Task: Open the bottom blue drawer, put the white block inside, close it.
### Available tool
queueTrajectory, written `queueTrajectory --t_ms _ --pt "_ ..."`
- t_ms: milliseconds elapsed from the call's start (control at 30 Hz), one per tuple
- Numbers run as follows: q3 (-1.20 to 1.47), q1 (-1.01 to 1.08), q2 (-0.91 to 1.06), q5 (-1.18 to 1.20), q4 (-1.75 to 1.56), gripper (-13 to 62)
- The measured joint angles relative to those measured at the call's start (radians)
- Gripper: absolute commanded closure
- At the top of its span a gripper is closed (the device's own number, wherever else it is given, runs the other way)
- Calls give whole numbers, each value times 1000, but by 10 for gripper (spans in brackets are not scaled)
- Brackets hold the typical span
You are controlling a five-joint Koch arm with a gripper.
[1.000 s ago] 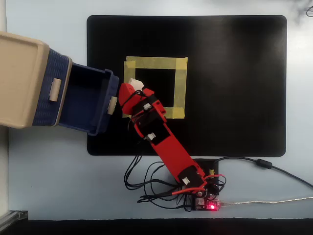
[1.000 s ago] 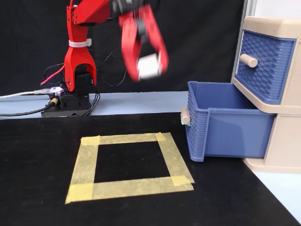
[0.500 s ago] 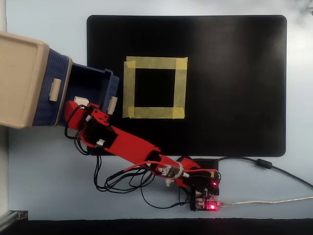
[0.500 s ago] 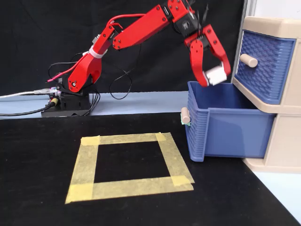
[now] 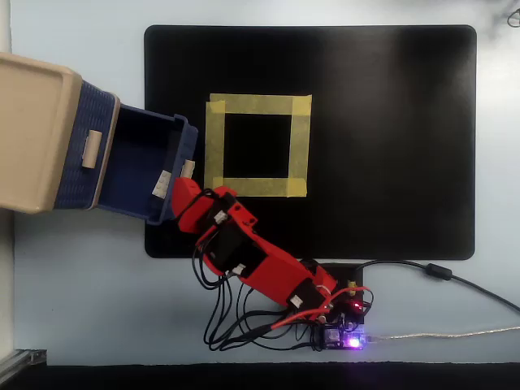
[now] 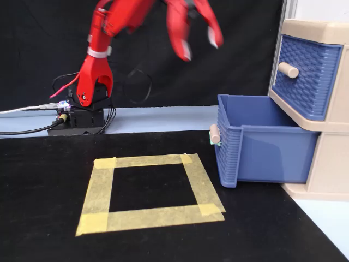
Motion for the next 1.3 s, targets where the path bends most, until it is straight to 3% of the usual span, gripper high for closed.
queueTrajectory --t_ms 33,133,233,333,433,700,1000,1200,1300 --pt "258 64 94 103 2 156" --pt "620 224 190 365 -12 155" --pt "787 267 150 482 -189 155" --pt "785 160 77 465 -333 154" --pt "730 31 -23 357 -451 153" --pt "141 -144 -457 38 -528 145" --pt "-425 -209 -847 -48 -537 145" --pt "-445 -209 -839 -55 -443 147" --pt "-434 -137 -687 -55 -166 150"
